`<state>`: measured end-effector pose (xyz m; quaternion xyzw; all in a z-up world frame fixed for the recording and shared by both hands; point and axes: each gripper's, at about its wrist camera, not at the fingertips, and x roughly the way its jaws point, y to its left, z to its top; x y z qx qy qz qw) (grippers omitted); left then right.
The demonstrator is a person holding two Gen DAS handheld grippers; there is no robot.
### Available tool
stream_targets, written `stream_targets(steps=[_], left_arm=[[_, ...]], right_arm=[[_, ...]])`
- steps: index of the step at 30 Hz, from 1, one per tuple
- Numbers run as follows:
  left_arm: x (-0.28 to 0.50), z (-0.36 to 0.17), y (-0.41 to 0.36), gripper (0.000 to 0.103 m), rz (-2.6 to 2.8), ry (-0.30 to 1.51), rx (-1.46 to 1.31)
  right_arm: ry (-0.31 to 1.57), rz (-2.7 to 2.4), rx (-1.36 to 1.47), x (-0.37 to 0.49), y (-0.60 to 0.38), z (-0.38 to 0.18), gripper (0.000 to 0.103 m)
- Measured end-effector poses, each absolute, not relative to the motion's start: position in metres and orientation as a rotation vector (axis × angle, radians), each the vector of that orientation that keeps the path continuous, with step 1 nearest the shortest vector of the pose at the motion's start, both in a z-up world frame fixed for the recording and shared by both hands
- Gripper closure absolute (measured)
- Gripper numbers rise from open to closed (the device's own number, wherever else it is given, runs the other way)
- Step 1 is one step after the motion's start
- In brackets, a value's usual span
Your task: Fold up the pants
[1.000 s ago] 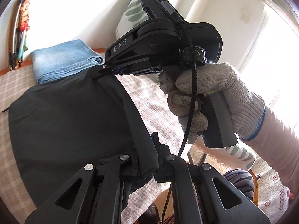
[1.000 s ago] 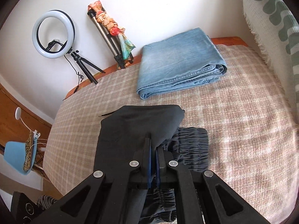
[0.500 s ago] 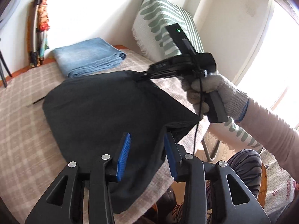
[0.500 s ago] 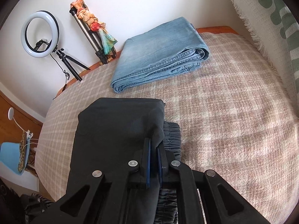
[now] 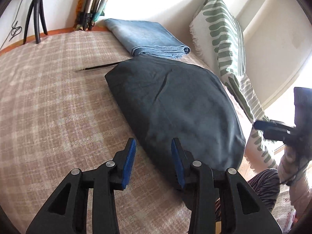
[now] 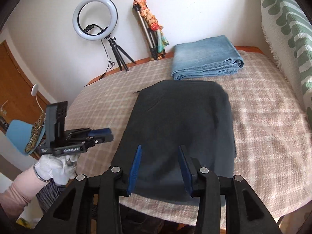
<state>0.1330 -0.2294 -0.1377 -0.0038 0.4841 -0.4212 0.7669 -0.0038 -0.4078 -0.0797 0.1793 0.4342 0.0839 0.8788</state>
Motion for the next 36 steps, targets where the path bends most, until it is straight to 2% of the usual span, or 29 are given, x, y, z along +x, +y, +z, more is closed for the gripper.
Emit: stream_targets(steps=[6,15,17,21,24,26,28,36], left_arm=[[0.152,-0.154,-0.237,0.067,-0.921,1.116,-0.084],[0.170,-0.172,-0.239,0.071,-0.928,1.183,-0.251],[0.169,-0.171,-0.241,0.081,-0.926,1.177,-0.249],[0.168,-0.169,-0.244,0.087,-0.916,1.164,-0.230],[0.169,-0.167,-0.247,0.090,-0.913,1.156,-0.233],[0.168,-0.164,-0.246,0.093,-0.913,1.139,-0.230],[0.167,-0.161,-0.247,0.095,-0.914,1.122,-0.213],[0.162,-0.160,-0.252,0.096,-0.900,1.089,-0.147]], right_arm=[[0.958,0.278,0.379,-0.039,-0.331,-0.114,0.061],[0.979,0.233,0.346,-0.026,-0.273,-0.159,0.061],[0.977,0.202,0.357,-0.022,-0.271,-0.163,0.061],[0.979,0.126,0.352,-0.016,-0.266,-0.170,0.062],[0.985,0.081,0.334,-0.012,-0.262,-0.173,0.072],[0.979,0.070,0.314,-0.012,-0.260,-0.172,0.091],[0.987,0.093,0.308,-0.014,-0.262,-0.170,0.096],[0.984,0.164,0.243,-0.040,-0.288,-0.137,0.100]])
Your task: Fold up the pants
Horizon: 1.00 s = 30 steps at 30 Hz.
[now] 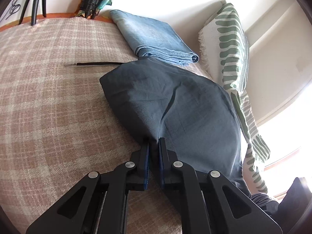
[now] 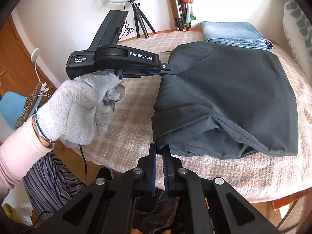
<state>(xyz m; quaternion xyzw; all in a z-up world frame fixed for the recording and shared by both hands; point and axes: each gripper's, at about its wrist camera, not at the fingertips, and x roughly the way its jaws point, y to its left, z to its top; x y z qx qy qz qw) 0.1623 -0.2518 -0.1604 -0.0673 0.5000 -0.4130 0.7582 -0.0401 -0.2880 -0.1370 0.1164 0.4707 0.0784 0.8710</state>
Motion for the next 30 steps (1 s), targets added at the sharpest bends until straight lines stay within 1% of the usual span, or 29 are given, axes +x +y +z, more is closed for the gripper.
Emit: stream_targets(steps=[1,3,5,7,8,10,13,15,16,18,19,20,22,25,28,30], left_arm=[[0.163,-0.161,-0.252,0.096,-0.889,1.085,-0.141],[0.164,-0.164,-0.250,0.096,-0.891,1.095,-0.154],[0.162,-0.163,-0.249,0.096,-0.893,1.090,-0.144],[0.160,-0.163,-0.248,0.096,-0.899,1.090,-0.147],[0.160,-0.163,-0.247,0.096,-0.900,1.093,-0.154],[0.160,-0.163,-0.245,0.096,-0.903,1.100,-0.173],[0.157,-0.160,-0.245,0.096,-0.909,1.095,-0.172],[0.155,-0.158,-0.246,0.096,-0.919,1.093,-0.173],[0.154,-0.158,-0.246,0.096,-0.920,1.092,-0.168],[0.153,-0.157,-0.246,0.096,-0.922,1.091,-0.163],[0.153,-0.156,-0.246,0.096,-0.919,1.086,-0.157],[0.154,-0.155,-0.246,0.096,-0.916,1.081,-0.152],[0.156,-0.155,-0.244,0.096,-0.921,1.087,-0.164],[0.157,-0.152,-0.245,0.096,-0.921,1.076,-0.152],[0.159,-0.154,-0.247,0.096,-0.920,1.083,-0.157],[0.160,-0.157,-0.249,0.096,-0.908,1.087,-0.149]], right_arm=[[1.007,0.177,0.261,-0.042,-0.289,-0.144,0.103],[1.059,0.189,0.303,-0.047,-0.290,-0.161,0.103],[1.036,0.151,0.308,-0.054,-0.293,-0.165,0.102],[0.996,0.136,0.296,-0.055,-0.293,-0.156,0.096],[0.992,0.141,0.301,-0.054,-0.292,-0.151,0.083],[0.988,0.164,0.297,-0.047,-0.288,-0.143,0.062],[0.975,0.134,0.309,-0.034,-0.279,-0.138,0.062],[0.992,0.093,0.337,-0.023,-0.274,-0.144,0.062],[1.000,0.075,0.363,-0.019,-0.273,-0.150,0.063],[1.008,0.028,0.415,-0.011,-0.273,-0.162,0.072],[0.997,0.014,0.426,-0.010,-0.275,-0.165,0.084],[0.984,0.014,0.426,-0.011,-0.276,-0.167,0.089],[0.984,0.050,0.428,-0.016,-0.280,-0.167,0.097],[0.988,0.080,0.392,-0.030,-0.290,-0.152,0.100],[0.946,0.088,0.410,-0.044,-0.304,-0.130,0.100],[0.960,0.078,0.383,-0.047,-0.304,-0.132,0.100]])
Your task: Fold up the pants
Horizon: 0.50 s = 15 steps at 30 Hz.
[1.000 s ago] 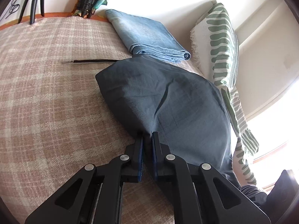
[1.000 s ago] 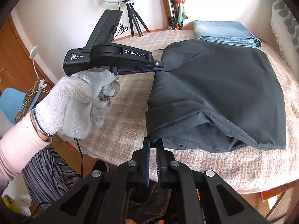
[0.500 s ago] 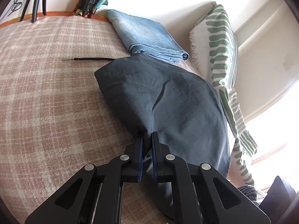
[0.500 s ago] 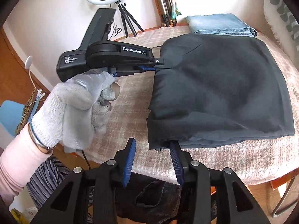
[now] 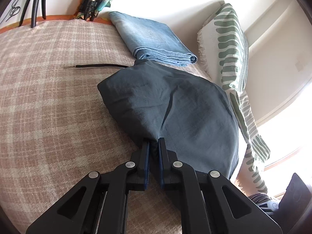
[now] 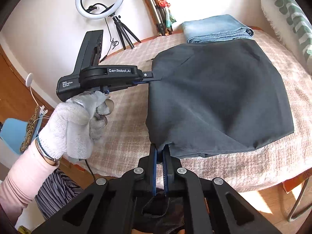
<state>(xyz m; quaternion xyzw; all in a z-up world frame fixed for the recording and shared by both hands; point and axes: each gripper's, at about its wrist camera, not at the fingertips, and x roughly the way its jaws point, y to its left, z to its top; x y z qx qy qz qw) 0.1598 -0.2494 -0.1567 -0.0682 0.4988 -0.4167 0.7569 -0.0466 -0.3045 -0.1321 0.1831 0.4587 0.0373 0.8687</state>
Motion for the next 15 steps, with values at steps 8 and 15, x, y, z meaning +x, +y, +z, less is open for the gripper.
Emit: stream_targets(steps=[8,15], left_arm=[[0.161,-0.158,-0.241,0.097,-0.904,1.106,-0.204],[0.155,-0.154,-0.234,0.097,-0.928,1.109,-0.212]], right_arm=[[1.020,0.123,0.420,-0.061,-0.278,-0.157,0.070],[0.992,0.032,0.436,-0.029,-0.263,-0.175,0.065]])
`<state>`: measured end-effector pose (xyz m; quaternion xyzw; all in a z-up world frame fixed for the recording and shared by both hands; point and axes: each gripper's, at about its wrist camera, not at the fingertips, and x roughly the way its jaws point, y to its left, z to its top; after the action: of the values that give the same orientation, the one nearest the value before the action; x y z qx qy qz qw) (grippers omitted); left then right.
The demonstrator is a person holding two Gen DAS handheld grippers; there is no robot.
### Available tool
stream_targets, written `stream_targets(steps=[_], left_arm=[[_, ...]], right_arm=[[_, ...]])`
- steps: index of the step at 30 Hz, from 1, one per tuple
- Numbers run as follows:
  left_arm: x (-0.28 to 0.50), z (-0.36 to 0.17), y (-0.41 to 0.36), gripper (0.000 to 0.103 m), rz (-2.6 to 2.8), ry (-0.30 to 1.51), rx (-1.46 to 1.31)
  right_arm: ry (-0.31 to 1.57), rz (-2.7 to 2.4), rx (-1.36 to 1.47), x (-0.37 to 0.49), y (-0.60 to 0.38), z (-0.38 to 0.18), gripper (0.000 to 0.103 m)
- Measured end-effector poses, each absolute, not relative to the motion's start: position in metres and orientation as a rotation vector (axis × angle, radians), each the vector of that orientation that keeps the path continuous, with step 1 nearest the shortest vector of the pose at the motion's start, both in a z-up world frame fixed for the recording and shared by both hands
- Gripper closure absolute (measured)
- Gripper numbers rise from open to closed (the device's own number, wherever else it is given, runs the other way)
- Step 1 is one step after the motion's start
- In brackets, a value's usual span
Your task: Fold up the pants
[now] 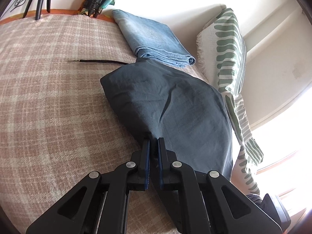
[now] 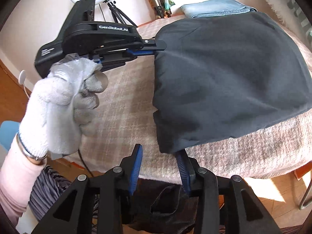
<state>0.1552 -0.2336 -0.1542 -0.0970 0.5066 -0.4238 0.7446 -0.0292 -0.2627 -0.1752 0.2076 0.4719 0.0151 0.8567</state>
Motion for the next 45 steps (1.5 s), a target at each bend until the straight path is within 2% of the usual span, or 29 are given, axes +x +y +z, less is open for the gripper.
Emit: stream_targets(steps=[1,3,4,7,12,20,21,22,23,29,30,31,33,40,42,45], left_arm=[[0.154,-0.154,-0.233,0.097,-0.930,1.109,-0.210],[0.154,-0.153,-0.232,0.097,-0.929,1.107,-0.209],[0.154,-0.152,-0.232,0.097,-0.929,1.106,-0.208],[0.154,-0.146,-0.235,0.097,-0.926,1.079,-0.182],[0.160,-0.149,-0.238,0.100,-0.888,1.070,-0.174],[0.167,-0.156,-0.221,0.099,-0.826,1.081,-0.224],[0.169,-0.159,-0.218,0.097,-0.820,1.102,-0.258],[0.173,-0.164,-0.215,0.080,-0.815,1.134,-0.292],[0.177,-0.169,-0.213,0.069,-0.821,1.165,-0.339],[0.184,-0.183,-0.231,0.069,-0.842,1.191,-0.421],[0.183,-0.182,-0.237,0.074,-0.837,1.176,-0.396],[0.182,-0.181,-0.244,0.094,-0.837,1.163,-0.358],[0.181,-0.176,-0.252,0.097,-0.827,1.134,-0.306],[0.184,-0.169,-0.255,0.097,-0.780,1.080,-0.203],[0.182,-0.169,-0.249,0.092,-0.773,1.090,-0.202],[0.179,-0.166,-0.239,0.081,-0.778,1.120,-0.232]], right_arm=[[0.976,0.009,0.449,-0.026,-0.263,-0.175,0.065],[0.953,-0.019,0.475,-0.021,-0.266,-0.176,0.081],[0.956,-0.014,0.479,-0.019,-0.266,-0.177,0.095],[1.011,0.040,0.438,-0.019,-0.270,-0.174,0.098],[0.997,0.066,0.209,-0.035,-0.279,-0.126,0.100],[1.113,0.118,0.290,-0.041,-0.273,-0.171,0.101],[1.104,0.117,0.310,-0.040,-0.277,-0.171,0.101],[1.100,0.117,0.315,-0.038,-0.279,-0.169,0.101],[1.091,0.119,0.311,-0.037,-0.279,-0.167,0.101],[1.074,0.132,0.244,-0.033,-0.268,-0.164,0.101],[1.078,0.134,0.248,-0.032,-0.269,-0.165,0.101],[1.082,0.134,0.252,-0.032,-0.268,-0.167,0.101],[1.087,0.137,0.250,-0.033,-0.270,-0.168,0.102],[1.109,0.164,0.247,-0.043,-0.265,-0.180,0.103],[1.098,0.165,0.283,-0.047,-0.272,-0.180,0.103],[1.070,0.195,0.303,-0.054,-0.289,-0.164,0.097]])
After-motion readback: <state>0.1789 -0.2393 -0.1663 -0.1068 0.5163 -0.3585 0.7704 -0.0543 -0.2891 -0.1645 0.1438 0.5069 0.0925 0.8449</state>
